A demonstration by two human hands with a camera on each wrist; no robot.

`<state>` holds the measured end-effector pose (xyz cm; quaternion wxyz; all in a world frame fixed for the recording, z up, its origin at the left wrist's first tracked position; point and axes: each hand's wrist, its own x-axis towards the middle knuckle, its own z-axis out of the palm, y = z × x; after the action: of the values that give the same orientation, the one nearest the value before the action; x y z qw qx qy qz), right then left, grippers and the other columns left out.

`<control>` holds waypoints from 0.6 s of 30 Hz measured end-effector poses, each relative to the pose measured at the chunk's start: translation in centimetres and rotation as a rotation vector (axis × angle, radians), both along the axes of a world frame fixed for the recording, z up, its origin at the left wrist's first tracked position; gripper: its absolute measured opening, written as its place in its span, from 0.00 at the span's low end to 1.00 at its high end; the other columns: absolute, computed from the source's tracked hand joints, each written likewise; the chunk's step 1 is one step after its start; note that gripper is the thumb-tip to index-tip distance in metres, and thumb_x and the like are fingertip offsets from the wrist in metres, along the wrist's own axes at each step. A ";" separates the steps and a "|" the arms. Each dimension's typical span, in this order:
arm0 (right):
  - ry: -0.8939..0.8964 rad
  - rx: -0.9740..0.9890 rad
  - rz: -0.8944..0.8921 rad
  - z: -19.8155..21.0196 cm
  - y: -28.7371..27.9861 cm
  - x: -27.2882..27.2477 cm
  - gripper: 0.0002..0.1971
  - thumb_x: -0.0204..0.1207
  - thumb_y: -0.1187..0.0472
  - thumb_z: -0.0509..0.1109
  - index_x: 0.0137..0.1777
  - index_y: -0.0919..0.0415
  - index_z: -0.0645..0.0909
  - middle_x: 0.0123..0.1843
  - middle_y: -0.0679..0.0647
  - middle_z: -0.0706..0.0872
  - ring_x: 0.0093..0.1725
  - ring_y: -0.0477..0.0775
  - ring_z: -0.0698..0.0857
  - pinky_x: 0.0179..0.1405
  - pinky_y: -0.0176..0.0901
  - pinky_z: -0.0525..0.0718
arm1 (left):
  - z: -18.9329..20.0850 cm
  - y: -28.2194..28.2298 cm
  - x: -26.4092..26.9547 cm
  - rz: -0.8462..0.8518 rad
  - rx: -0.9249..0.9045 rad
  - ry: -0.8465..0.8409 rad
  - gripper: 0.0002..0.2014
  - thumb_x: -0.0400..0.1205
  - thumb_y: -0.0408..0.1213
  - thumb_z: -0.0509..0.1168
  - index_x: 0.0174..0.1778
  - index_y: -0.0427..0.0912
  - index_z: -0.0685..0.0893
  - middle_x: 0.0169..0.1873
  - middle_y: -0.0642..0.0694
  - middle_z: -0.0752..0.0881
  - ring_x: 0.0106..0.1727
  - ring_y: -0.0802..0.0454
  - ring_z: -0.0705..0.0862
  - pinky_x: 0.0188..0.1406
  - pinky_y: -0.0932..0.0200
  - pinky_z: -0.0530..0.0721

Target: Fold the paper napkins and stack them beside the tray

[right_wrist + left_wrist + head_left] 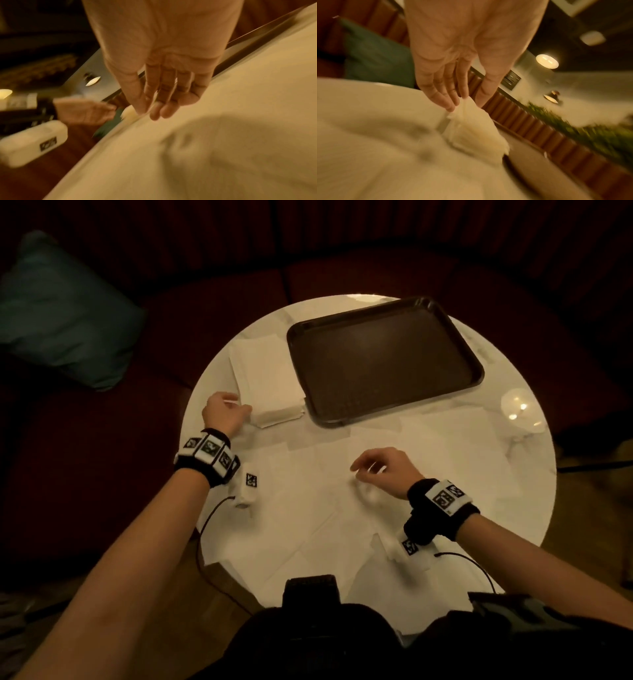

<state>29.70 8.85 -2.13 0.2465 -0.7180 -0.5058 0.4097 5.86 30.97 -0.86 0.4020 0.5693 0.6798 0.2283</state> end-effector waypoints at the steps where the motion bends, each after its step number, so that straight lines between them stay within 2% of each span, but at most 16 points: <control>1: -0.039 -0.064 0.095 -0.3 0.0 -1.1 0.05 0.72 0.62 0.76 0.47 0.52 0.88 0.42 0.50 0.88 0.36 0.43 0.81 0.40 0.34 0.78 | 0.1 -2.0 -0.8 -0.093 0.032 0.066 0.15 0.75 0.34 0.75 0.57 0.37 0.85 0.47 0.43 0.86 0.49 0.48 0.84 0.56 0.56 0.83; 3: -0.129 -0.140 0.241 -0.7 -0.1 -3.2 0.09 0.71 0.57 0.78 0.50 0.54 0.87 0.42 0.49 0.87 0.37 0.44 0.80 0.42 0.36 0.77 | -0.3 -5.8 -2.3 -0.264 0.015 0.145 0.10 0.74 0.31 0.75 0.50 0.36 0.87 0.45 0.41 0.88 0.47 0.47 0.85 0.53 0.57 0.82; 5: -0.221 -0.184 0.304 -1.1 -0.4 -5.2 0.14 0.69 0.54 0.79 0.53 0.56 0.86 0.45 0.50 0.87 0.42 0.48 0.82 0.44 0.38 0.78 | -1.3 -9.4 -3.5 -0.432 -0.074 0.227 0.09 0.73 0.30 0.76 0.47 0.37 0.89 0.46 0.38 0.89 0.47 0.44 0.87 0.51 0.56 0.84; 8: -0.327 -0.234 0.260 -1.7 -1.1 -7.0 0.19 0.66 0.51 0.80 0.54 0.56 0.82 0.52 0.53 0.85 0.50 0.54 0.84 0.48 0.44 0.82 | -2.6 -14.4 -4.8 -0.588 -0.167 0.326 0.15 0.72 0.38 0.78 0.52 0.39 0.87 0.52 0.40 0.85 0.52 0.46 0.84 0.52 0.58 0.81; 11: -0.380 -0.257 0.218 -2.0 -1.6 -7.8 0.24 0.63 0.45 0.82 0.55 0.54 0.79 0.54 0.52 0.81 0.53 0.55 0.82 0.49 0.44 0.80 | -3.3 -17.7 -5.3 -0.598 -0.117 0.462 0.32 0.67 0.55 0.79 0.64 0.47 0.78 0.59 0.46 0.75 0.62 0.46 0.75 0.61 0.50 0.77; 13: -0.434 -0.239 0.235 -2.0 -1.7 -8.0 0.25 0.62 0.43 0.81 0.54 0.53 0.78 0.54 0.50 0.79 0.54 0.55 0.81 0.50 0.45 0.78 | -3.6 -18.7 -5.2 -0.608 -0.074 0.600 0.40 0.64 0.61 0.78 0.68 0.50 0.72 0.62 0.48 0.72 0.65 0.46 0.71 0.62 0.47 0.74; 15: -0.453 -0.237 0.240 -1.9 -1.7 -8.2 0.25 0.62 0.42 0.81 0.53 0.51 0.77 0.54 0.50 0.79 0.54 0.54 0.81 0.51 0.47 0.79 | -3.6 -19.3 -4.9 -0.583 -0.063 0.660 0.43 0.63 0.60 0.79 0.70 0.48 0.68 0.64 0.46 0.73 0.66 0.45 0.71 0.62 0.46 0.73; 18: -0.435 -0.260 0.227 -1.9 -1.6 -8.3 0.21 0.61 0.43 0.82 0.49 0.51 0.80 0.51 0.48 0.81 0.51 0.53 0.82 0.48 0.46 0.81 | -3.7 -19.5 -4.6 -0.488 -0.096 0.619 0.44 0.62 0.55 0.82 0.68 0.46 0.67 0.63 0.45 0.76 0.65 0.44 0.75 0.64 0.45 0.72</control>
<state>21.38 7.30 -4.06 -0.0096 -0.7535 -0.5671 0.3324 1.27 11.52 -4.58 0.2469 0.7367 0.6233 -0.0883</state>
